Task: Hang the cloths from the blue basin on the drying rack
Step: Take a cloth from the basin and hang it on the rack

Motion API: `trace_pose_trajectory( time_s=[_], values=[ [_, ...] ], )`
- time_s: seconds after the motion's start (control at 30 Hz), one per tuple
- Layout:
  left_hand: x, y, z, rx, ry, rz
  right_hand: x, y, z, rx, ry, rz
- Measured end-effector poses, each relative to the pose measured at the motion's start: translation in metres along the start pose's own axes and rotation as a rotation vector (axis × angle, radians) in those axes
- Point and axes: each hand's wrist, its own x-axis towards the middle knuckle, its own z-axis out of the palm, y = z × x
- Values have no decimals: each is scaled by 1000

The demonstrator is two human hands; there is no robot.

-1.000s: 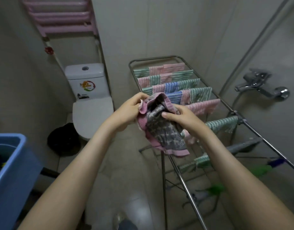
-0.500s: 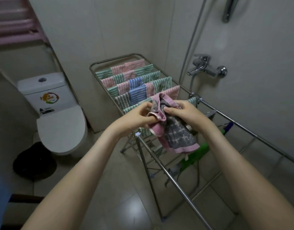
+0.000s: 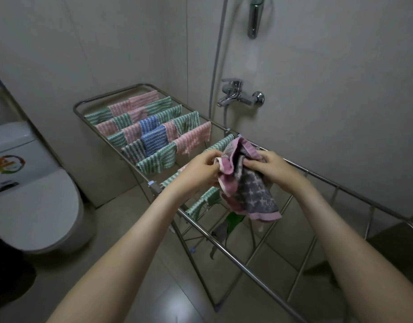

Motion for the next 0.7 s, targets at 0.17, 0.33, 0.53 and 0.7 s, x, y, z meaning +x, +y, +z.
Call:
trace_pose_trajectory(
  time_s=[0.17, 0.33, 0.53, 0.7],
  values=[
    [-1, 12, 24, -95, -36, -70, -7, 25, -25, -170, 22, -22],
    [0, 19, 60, -141, 32, -35, -14, 58, -58, -223, 38, -92],
    [-1, 20, 117, -128, 177, -55, -21, 96, -99, -235, -101, -101],
    [-9, 20, 155, -193, 279, -83, -33, 114, -121, -223, -127, -156]
  ],
)
